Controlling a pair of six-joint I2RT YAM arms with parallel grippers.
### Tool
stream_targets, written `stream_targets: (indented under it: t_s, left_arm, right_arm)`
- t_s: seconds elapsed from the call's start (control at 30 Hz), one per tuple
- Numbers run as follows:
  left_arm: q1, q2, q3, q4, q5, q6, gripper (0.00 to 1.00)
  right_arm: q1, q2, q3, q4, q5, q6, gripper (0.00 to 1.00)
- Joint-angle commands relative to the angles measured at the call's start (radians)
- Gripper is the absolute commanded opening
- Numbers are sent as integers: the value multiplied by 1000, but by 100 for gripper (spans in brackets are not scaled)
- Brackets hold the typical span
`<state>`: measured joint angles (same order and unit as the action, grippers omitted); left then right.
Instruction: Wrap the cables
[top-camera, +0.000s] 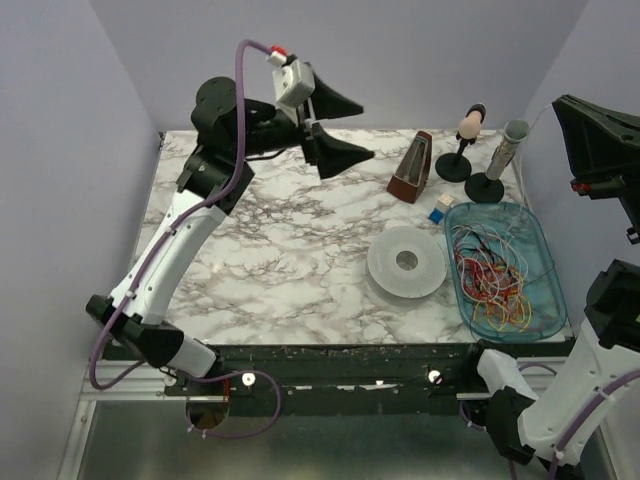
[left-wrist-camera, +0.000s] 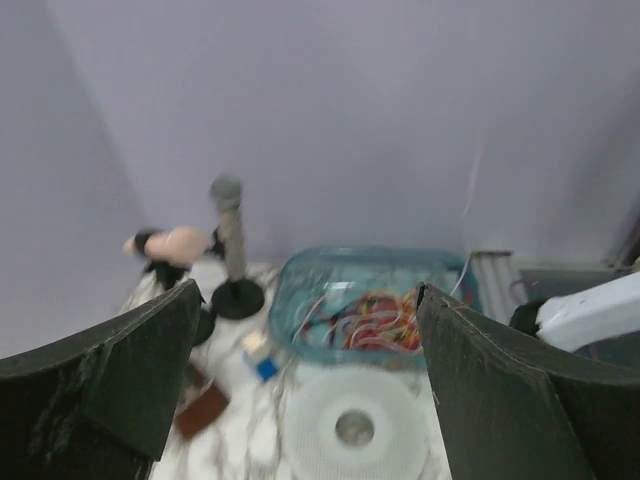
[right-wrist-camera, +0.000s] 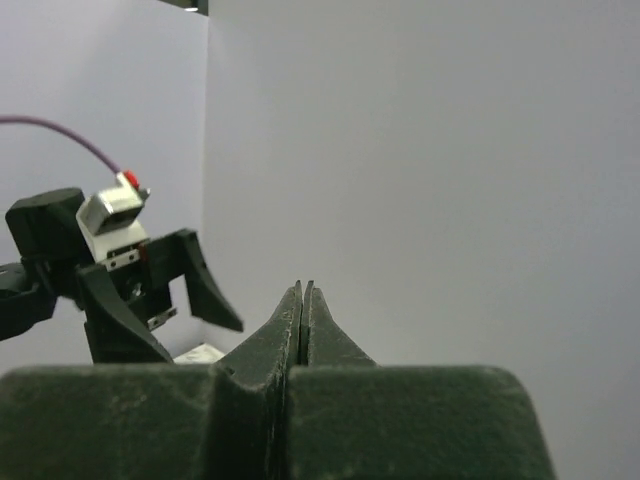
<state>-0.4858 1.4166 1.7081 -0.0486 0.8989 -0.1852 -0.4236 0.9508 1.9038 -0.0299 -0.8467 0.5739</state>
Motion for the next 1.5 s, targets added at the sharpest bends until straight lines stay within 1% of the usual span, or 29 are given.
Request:
stream_targets:
  t_s: [0.0,0.07,0.13,0.2,0.33,0.4,0.47,0.53,0.6,0.73,0.77,0.8,0.83,0.87,0.93,0.97,1.0,1.03,1.07,1.13,1.2,1.27,1.3,1.37,1.47]
  left_arm:
    - [-190,186,331,121,34,-145,98]
    - [-272,283,468,112,5,-177,99]
    - [-319,356,522,203,-2,-265,99]
    - [-345,390,503,301,-5,-313,99]
    - [-428,439,505,322,-41,-287,99]
    - [-461,464,509,328,-95,-264,99]
    - [-477,487,521,339,-184,-261,98]
    - [-481,515,542,357,-247,-272,95]
    - [-487,538,573,357,-270,-261,90]
    - [-510,553,572,374,-244,-260,66]
    - [-514,553,567,375,-239,-255,55]
    - [-516,555,567,369,-247,-254,38]
    - [-516,555,571,354,-256,-258,14]
    - [-511,553,584,330,-259,-257,0]
    - [-494,547,607,271,-264,-252,0]
    - [-481,541,629,250,-270,-252,0]
    - [-465,532,654,225,-281,-246,0]
    - [-447,522,677,201,-291,-235,0]
    - [-424,510,706,181,-305,-214,0]
    - [-374,475,763,136,-345,-150,0]
    - [-314,435,809,107,-411,-64,0]
    - [-248,394,857,78,-521,62,0]
    - [-225,380,876,70,-584,146,0]
    - [-194,342,887,108,-719,312,0]
    - [-177,291,877,209,-828,563,0]
  right_arm:
    - [8,28,-58,97,-101,159,1]
    - [8,25,-83,97,-103,167,1]
    - [9,16,-95,75,-103,147,1]
    - [9,2,-110,64,-98,138,1]
    - [11,-18,-170,96,-112,164,1]
    - [13,-24,-190,94,-115,167,1]
    - [16,-27,-201,99,-127,172,1]
    - [23,-37,-206,113,-144,179,1]
    - [34,-46,-215,114,-149,175,1]
    - [42,-64,-256,114,-160,176,1]
    - [42,-66,-265,114,-158,176,1]
    - [42,-66,-273,113,-161,175,1]
    - [42,-70,-279,111,-160,176,1]
    - [42,-72,-287,104,-155,166,1]
    - [42,-80,-290,41,-125,115,1]
    - [42,-83,-292,-12,-94,86,5]
    - [42,-84,-298,-65,-54,55,22]
    - [42,-86,-305,-115,-22,26,51]
    - [42,-86,-316,-157,13,3,68]
    - [42,-90,-347,-209,52,-40,87]
    - [42,-99,-379,-229,66,-69,96]
    - [42,-107,-402,-241,69,-104,100]
    - [42,-109,-414,-243,69,-118,100]
    - [42,-110,-442,-251,69,-146,100]
    - [43,-112,-495,-249,75,-160,100]
